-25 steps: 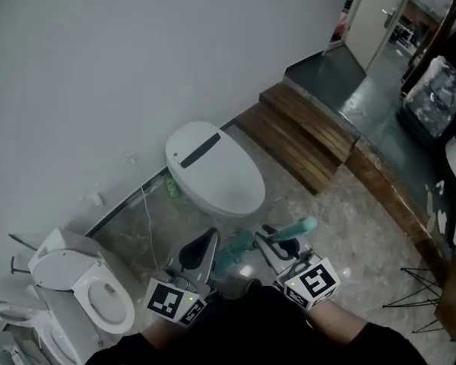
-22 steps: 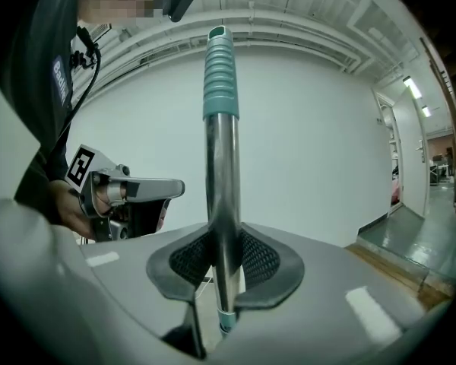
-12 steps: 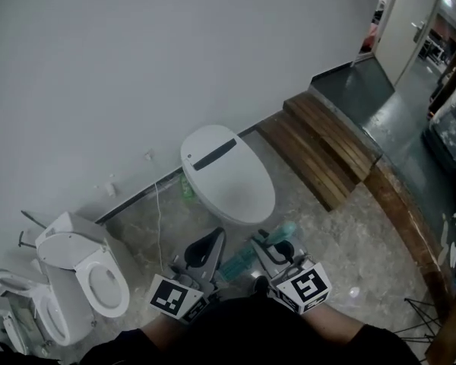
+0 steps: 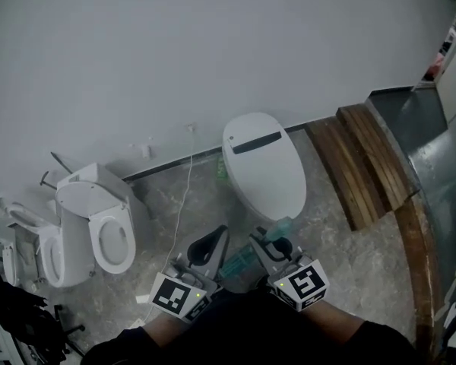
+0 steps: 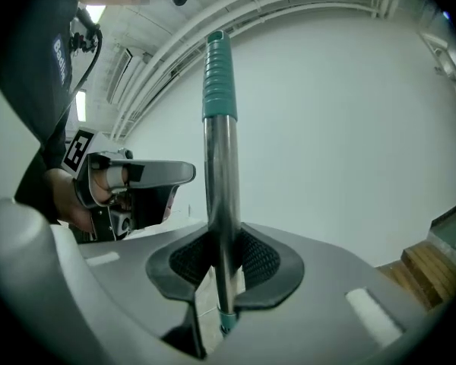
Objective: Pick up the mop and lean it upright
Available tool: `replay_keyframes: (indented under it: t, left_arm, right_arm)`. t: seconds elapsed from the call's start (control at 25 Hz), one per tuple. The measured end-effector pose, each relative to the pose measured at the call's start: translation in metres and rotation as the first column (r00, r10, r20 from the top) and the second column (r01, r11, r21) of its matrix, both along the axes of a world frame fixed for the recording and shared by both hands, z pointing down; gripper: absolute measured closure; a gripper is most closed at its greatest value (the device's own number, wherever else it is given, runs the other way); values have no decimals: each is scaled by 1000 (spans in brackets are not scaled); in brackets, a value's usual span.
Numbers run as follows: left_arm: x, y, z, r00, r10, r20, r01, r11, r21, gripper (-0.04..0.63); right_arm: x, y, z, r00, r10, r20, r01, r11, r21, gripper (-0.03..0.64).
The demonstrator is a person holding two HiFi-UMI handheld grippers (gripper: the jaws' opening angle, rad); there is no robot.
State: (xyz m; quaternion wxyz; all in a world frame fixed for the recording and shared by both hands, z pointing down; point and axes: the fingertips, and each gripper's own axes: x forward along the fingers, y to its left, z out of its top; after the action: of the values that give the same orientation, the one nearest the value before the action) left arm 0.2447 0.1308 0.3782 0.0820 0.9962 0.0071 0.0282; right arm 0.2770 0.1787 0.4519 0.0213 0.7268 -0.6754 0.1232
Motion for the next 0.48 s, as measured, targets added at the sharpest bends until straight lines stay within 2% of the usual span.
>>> replay_keyframes:
  t: [0.24,0.48]
  left_arm:
    - [-16,-30,6,998,-62,-3,62,998,-18,580]
    - [-14,-76,2,998,-45,-43,43,998,-37,580]
  right_arm:
    - [-14,-31,5,997,-76,10,76,997,-21,534]
    - [-11,-68,7,999,-47,7,48,997,-54,534]
